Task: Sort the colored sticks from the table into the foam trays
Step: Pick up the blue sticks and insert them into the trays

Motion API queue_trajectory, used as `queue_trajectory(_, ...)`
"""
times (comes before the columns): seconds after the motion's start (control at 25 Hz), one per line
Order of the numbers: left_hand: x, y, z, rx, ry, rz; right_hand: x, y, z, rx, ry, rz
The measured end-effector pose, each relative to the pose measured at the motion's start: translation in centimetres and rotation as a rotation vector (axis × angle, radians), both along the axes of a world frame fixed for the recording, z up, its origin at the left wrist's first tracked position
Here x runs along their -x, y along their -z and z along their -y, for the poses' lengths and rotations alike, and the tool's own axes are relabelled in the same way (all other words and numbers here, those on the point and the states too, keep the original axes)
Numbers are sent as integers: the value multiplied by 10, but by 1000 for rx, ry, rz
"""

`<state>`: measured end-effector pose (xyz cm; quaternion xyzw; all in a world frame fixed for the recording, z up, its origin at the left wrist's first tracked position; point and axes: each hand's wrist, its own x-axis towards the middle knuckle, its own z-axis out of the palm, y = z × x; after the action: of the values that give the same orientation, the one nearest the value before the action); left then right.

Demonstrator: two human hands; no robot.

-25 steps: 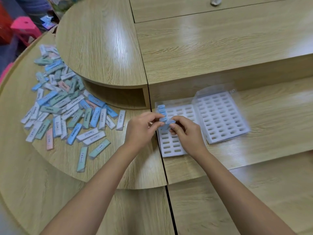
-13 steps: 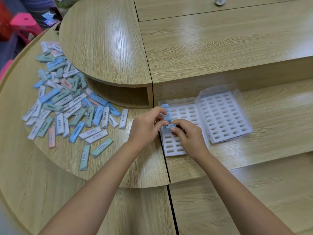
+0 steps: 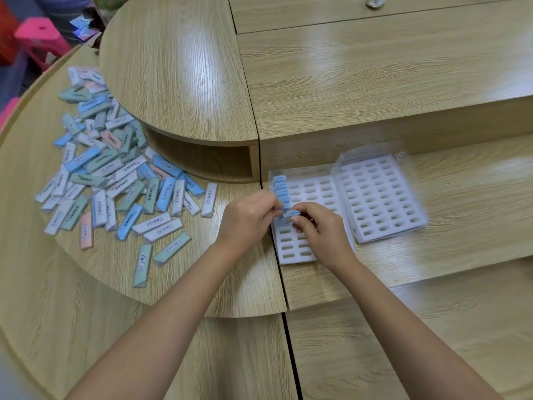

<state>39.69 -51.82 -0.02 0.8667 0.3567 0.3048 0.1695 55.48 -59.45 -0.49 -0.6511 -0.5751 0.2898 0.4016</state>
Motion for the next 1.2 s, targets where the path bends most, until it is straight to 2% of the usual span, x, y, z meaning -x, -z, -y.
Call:
queue_trajectory(0.08,-2,2,0,-49,9,-34,1,1,-2,-2,-11,34)
queue_trajectory(0.24,-1,4,1,-27,-7,-26,8,-1,-1,-32,-6,77)
queue_trajectory(0.48,10,-5,9,295,-72,80,9,5,-2,-9,55,216)
queue_trajectory(0.56,21,-9,23,375,-141,98,8,0,4,-12,83,223)
queue_trajectory(0.68,54,-13,47,453,-236,125,10,-16,12,-122,145,255)
queue_trajectory(0.8,100,-14,58,527,-399,132,33,-31,6,-125,86,254)
queue_trajectory(0.88,131,-18,47,526,-473,69,60,-34,-5,-70,31,258)
queue_trajectory(1.04,177,-22,-15,370,-482,-147,118,-30,-44,42,-60,343)
queue_trajectory(1.2,188,-14,-80,280,-384,-427,165,-23,-79,132,-7,369)
